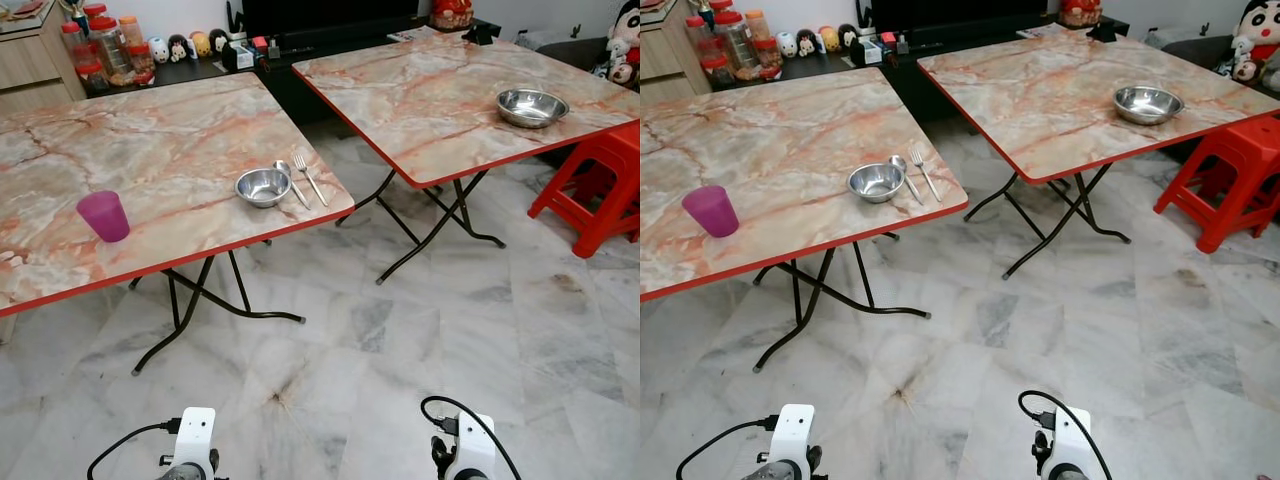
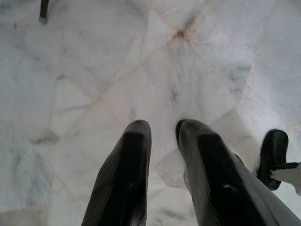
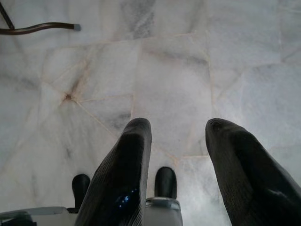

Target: Setting the table

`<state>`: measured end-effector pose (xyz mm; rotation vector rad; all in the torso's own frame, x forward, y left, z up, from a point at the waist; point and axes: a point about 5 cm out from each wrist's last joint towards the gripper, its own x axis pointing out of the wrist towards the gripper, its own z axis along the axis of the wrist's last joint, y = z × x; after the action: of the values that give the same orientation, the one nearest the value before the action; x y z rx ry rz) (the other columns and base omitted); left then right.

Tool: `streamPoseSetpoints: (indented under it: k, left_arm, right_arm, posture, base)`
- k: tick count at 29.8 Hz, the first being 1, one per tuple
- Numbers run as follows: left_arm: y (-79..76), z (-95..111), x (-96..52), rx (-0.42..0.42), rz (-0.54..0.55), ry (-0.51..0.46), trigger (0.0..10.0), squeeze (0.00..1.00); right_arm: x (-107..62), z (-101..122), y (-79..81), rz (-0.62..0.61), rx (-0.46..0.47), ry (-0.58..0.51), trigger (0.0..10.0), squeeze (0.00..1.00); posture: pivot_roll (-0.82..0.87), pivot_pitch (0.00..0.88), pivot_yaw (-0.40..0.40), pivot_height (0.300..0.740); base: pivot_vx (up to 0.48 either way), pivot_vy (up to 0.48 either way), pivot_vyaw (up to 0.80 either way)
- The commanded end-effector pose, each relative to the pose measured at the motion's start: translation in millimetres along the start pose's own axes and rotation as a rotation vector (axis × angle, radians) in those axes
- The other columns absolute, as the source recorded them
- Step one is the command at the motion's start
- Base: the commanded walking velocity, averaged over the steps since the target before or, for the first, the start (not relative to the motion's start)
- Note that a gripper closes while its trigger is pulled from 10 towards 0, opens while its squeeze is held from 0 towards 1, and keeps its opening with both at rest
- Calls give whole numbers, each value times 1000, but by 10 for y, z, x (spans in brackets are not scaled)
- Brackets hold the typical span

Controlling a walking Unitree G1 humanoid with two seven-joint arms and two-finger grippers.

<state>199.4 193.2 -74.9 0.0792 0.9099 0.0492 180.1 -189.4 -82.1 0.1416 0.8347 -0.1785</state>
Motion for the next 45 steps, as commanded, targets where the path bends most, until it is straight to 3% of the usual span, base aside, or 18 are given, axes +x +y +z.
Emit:
streamPoseSetpoints:
  k: [1, 8, 17, 45]
  left_arm:
    - [22, 0, 0, 25, 7, 5, 10000, 0]
    - [28, -6, -1, 49, 3, 7, 10000, 0]
    - [30, 8, 1, 60, 2, 3, 10000, 0]
    - [5, 12, 2, 75, -8, -1, 10000, 0]
  right_arm:
    - [3, 7, 7, -5, 10, -2, 10000, 0]
    - [7, 15, 21, -6, 11, -3, 10000, 0]
    - [9, 13, 11, -11, 16, 6, 10000, 0]
    - [9, 33, -25, -24, 3, -5, 10000, 0]
  posture:
    - [41, 0, 4, 740]
    - [45, 0, 5, 740]
    - [45, 0, 6, 740]
    - [34, 0, -2, 740]
  base:
    - [0, 0, 0]
    - [0, 0, 0]
    - [0, 0, -590]
    - [361, 0, -126]
